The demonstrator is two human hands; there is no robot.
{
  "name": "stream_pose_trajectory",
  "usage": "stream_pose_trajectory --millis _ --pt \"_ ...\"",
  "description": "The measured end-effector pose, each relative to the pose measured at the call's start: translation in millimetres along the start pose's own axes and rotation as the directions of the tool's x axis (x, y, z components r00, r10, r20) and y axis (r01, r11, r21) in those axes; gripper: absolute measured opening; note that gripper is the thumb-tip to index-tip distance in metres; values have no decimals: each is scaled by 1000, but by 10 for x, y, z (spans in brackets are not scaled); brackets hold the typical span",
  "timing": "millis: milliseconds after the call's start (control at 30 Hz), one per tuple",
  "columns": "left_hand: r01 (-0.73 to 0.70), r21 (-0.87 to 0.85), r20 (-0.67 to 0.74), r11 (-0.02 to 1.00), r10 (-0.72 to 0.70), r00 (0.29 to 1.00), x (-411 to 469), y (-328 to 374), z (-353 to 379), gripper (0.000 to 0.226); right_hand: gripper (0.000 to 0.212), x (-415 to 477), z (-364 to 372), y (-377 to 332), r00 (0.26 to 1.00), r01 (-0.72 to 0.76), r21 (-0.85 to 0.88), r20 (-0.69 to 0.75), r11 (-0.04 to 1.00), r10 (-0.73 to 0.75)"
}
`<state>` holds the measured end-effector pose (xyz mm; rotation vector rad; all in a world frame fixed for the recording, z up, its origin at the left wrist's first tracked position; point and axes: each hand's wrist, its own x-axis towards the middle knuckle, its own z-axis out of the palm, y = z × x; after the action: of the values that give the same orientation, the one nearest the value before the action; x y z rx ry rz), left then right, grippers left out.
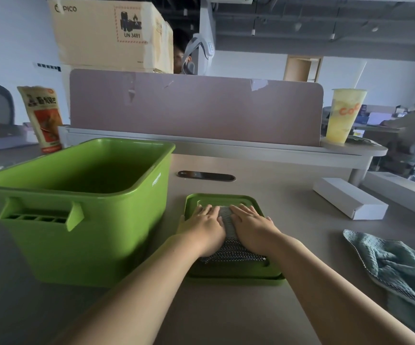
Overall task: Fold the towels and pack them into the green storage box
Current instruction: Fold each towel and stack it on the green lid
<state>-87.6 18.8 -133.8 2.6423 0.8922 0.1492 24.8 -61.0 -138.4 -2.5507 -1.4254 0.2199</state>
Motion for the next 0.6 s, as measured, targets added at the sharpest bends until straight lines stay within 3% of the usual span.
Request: stream_pose_trajectory --millis 433,600 --pt "36 -15 15 999 -36 999 -8 6 21 53 51 33 49 48 1000 19 -20 6 1000 -19" --pt "42 13 36 999 -42 998 -1 7 -2 53 51 -34 4 9 1000 -18 64 -1 998 18"
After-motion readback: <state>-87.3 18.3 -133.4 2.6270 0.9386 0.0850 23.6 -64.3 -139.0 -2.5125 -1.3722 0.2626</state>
